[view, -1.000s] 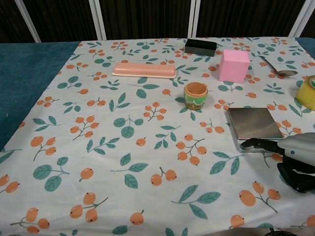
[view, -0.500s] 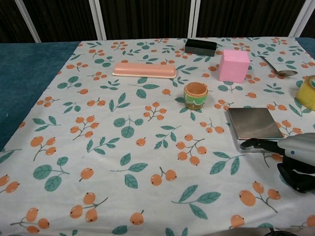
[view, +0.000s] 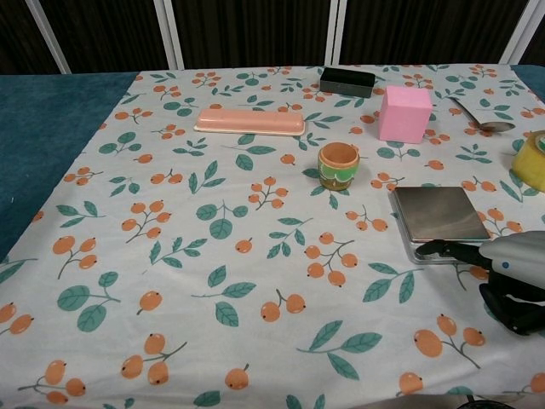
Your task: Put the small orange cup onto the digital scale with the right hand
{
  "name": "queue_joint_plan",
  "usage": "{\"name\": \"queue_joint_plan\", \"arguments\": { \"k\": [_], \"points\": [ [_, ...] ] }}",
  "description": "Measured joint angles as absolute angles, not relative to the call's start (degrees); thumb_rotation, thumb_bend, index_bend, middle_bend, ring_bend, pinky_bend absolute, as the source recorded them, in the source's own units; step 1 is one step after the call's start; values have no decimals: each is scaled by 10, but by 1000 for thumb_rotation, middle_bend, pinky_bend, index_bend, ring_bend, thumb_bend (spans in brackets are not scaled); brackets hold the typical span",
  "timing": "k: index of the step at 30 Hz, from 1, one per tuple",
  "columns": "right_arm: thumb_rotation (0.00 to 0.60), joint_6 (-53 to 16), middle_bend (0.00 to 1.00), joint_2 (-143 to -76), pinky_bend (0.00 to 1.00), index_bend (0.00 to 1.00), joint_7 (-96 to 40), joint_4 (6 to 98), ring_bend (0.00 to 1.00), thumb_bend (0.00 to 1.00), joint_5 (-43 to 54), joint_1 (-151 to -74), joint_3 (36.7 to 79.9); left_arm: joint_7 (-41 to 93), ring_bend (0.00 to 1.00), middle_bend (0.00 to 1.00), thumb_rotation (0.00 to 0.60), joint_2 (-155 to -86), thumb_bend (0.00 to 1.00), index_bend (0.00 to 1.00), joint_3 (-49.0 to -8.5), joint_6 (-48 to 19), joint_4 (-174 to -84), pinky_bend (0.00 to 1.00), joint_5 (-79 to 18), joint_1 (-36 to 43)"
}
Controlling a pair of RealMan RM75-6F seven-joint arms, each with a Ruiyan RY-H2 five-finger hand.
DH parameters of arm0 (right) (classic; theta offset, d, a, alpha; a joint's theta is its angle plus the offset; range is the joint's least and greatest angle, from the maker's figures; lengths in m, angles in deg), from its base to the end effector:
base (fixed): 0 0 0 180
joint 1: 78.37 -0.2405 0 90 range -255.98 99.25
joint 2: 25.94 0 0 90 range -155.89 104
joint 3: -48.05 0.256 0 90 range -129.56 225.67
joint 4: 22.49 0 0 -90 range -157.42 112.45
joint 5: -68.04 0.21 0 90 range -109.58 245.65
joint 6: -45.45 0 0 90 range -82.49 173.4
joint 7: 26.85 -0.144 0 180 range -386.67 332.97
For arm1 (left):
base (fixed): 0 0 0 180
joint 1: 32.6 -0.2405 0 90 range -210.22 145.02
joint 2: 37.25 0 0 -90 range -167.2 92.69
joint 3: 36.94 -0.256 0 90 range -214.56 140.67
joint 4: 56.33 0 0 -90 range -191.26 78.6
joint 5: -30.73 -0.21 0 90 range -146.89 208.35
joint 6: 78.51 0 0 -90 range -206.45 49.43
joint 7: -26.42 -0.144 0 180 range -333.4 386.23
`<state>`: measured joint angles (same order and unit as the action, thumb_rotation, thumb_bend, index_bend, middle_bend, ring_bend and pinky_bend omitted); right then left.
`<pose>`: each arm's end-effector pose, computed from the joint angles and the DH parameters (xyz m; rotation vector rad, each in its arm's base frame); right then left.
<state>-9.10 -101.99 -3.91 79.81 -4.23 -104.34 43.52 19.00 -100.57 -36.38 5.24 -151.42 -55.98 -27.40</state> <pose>-0.2262 -0.2082 0.0022 2.0359 -1.1367 0.6224 -0.3043 0.1734 0.1499 -1.4708 -0.8647 -0.8072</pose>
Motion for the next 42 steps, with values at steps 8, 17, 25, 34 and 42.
{"name": "queue_joint_plan", "arguments": {
  "k": [8,17,25,34,42],
  "points": [
    [600,-92,931,-1018,1000,25,-40,799,993,825,-44,-1043,434,189,0,0,600,-1006,185,0,-364,52,-1514,0,-559,-274],
    [600,-88,931,-1021,1000,53,-38,797,993,825,-42,-1046,433,188,0,0,600,-1005,185,0,-364,50,-1516,0,-558,-274],
    [600,-86,931,-1023,1000,190,-33,795,993,825,-39,-1047,431,188,0,0,600,-1005,185,0,-364,50,-1516,0,-557,-273],
    [600,-84,931,-1024,1000,197,-30,794,993,825,-35,-1049,431,188,0,0,600,-1005,185,0,-364,49,-1516,0,-556,-273],
    [600,-97,931,-1020,1000,63,-35,801,993,825,-39,-1048,439,188,0,0,600,-1004,184,0,-364,49,-1517,0,-556,-274]
  ]
}}
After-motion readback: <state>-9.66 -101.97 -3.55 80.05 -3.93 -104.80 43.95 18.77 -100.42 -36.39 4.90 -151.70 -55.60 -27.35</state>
